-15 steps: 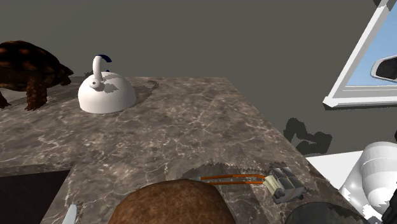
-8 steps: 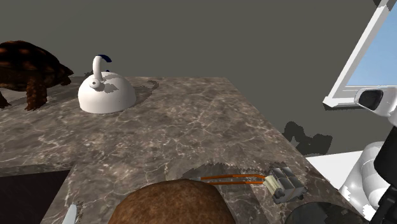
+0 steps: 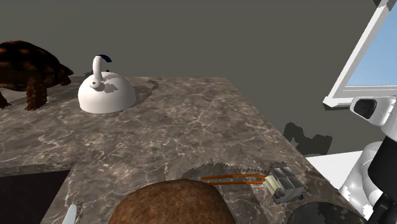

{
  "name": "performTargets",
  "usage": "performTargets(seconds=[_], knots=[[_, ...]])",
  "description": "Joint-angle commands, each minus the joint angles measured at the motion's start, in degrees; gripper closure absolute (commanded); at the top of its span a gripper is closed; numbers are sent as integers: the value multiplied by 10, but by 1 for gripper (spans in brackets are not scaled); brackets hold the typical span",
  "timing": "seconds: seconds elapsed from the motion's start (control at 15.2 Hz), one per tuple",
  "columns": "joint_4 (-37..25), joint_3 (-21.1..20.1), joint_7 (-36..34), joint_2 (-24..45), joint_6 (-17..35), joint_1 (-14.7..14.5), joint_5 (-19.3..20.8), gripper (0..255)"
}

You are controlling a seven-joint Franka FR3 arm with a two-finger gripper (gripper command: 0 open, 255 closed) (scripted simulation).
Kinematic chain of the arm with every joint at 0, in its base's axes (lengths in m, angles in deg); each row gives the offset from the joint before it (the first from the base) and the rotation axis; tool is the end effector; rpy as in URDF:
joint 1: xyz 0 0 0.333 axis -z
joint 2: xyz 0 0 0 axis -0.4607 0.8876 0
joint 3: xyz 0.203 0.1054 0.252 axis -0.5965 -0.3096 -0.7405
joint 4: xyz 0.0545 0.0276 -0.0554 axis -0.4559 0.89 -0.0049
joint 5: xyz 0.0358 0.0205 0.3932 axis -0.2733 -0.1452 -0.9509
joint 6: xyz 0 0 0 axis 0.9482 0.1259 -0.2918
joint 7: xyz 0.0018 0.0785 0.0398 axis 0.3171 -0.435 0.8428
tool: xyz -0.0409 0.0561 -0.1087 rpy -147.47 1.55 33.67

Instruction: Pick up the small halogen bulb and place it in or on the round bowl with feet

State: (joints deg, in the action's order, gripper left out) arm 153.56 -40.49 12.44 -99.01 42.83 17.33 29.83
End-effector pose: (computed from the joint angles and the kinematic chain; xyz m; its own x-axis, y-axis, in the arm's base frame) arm 0.0445 0.3505 0.5642 0.9830 -0.0947 -0.1575 -0.1031 -0.9936 -0.0464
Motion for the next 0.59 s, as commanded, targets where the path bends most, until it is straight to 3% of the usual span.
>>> performTargets(seconds=[0.0,0.07,0.4,0.53], knots=[[0,0,0,0,0,0,0,255],[0,0,0,0,0,0,0,0],[0,0,0,0,0,0,0,0],[-40,16,-5,18,-25,8,16,0]])
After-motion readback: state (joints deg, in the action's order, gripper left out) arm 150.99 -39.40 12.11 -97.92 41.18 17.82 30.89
